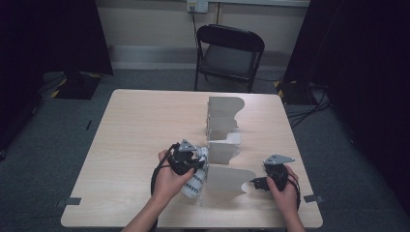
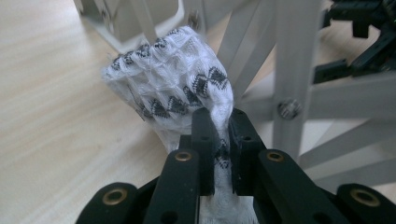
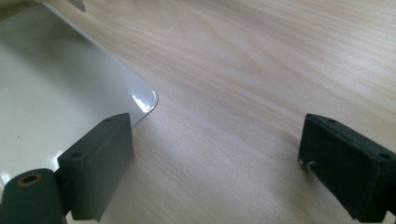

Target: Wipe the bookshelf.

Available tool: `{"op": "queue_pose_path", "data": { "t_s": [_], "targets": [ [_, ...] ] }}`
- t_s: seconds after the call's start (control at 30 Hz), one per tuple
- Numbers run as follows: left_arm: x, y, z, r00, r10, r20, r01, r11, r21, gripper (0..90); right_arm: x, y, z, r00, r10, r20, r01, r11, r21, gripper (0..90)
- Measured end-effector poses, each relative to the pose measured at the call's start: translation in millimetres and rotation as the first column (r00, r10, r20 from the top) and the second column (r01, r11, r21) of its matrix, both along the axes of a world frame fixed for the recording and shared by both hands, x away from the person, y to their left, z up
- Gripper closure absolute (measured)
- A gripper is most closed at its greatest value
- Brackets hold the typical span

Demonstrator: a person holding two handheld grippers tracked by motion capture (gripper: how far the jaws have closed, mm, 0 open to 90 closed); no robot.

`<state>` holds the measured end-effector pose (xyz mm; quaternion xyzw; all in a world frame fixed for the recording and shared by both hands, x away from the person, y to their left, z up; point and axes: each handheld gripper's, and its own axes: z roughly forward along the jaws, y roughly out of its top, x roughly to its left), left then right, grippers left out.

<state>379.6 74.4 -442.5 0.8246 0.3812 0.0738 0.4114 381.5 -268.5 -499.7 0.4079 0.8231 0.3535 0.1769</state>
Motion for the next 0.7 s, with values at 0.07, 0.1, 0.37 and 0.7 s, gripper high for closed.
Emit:
{"op": "queue_pose_path", "data": {
  "t_s": [0.07,0.1,0.37,0.7],
  "targets": [
    [-1.1,0.9,-8.3,0.9999,0.002,-0.013,-0.002,1.0,0.004,82.9,0.0,0.0,0.0,1.0,0.0,0.0,0.0,1.0,0.0,9.1],
    [-1.7,1.0,-12.1,0.9998,0.007,-0.018,-0.007,1.0,0.001,82.7,0.0,0.0,0.0,1.0,0.0,0.0,0.0,1.0,0.0,9.1],
    [-2.1,10.3,-18.0,0.9999,0.008,-0.006,-0.008,1.0,-0.001,69.4,0.0,0.0,0.0,1.0,0.0,0.0,0.0,1.0,0.0,9.1],
    [2.2,44.6,-11.0,0.9958,0.059,0.071,-0.062,0.9973,0.04,58.8,0.0,0.0,0.0,1.0,0.0,0.0,0.0,1.0,0.0,9.1]
  ]
}}
